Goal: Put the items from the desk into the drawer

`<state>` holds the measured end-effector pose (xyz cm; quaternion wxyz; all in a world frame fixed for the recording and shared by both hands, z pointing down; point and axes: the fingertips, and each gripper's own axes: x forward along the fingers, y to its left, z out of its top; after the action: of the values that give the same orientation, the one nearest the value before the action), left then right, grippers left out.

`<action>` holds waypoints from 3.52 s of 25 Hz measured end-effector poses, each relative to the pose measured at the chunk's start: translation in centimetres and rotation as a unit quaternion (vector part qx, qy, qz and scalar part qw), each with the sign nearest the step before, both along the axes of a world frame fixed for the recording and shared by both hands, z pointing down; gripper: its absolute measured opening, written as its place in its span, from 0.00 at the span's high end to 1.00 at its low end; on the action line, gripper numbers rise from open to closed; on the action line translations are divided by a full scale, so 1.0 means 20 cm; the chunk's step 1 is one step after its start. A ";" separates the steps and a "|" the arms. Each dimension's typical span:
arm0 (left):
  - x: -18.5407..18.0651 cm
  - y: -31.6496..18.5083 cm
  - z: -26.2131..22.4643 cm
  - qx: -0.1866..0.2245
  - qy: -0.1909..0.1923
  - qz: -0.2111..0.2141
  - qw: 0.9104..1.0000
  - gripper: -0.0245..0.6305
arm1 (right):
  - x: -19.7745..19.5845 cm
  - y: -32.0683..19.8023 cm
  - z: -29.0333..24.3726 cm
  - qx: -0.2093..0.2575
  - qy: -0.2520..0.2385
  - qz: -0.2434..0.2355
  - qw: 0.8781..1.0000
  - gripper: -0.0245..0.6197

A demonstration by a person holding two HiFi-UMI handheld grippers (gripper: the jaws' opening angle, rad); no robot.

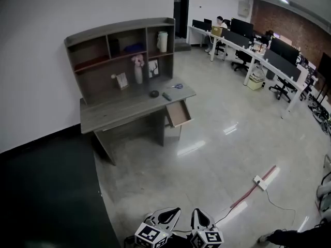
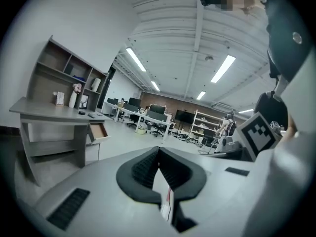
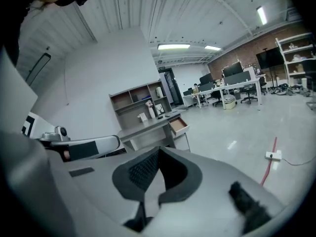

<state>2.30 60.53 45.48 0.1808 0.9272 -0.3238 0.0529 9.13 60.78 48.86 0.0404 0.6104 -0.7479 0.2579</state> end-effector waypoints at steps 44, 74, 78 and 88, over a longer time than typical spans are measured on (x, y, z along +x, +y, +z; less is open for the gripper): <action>-0.13 -1.18 -0.10 0.008 -0.002 -0.100 0.995 0.95 | -0.09 -1.17 -0.25 0.063 0.000 -0.040 0.997 0.95; -0.52 -1.77 -0.08 -0.004 -0.003 -0.126 0.992 0.95 | -0.39 -1.76 -0.22 0.048 -0.009 -0.064 0.997 0.95; -0.52 -1.87 -0.08 0.002 0.000 -0.134 0.991 0.95 | -0.39 -1.85 -0.19 0.045 -0.005 -0.069 0.997 0.95; -0.48 -2.14 -0.08 -0.001 -0.015 -0.140 0.990 0.95 | -0.40 -2.17 -0.19 0.049 -0.014 -0.089 0.995 0.95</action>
<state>-7.32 17.70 43.88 0.1822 0.8716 -0.4532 0.0410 1.19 17.36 45.01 0.0232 0.5387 -0.8116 0.2250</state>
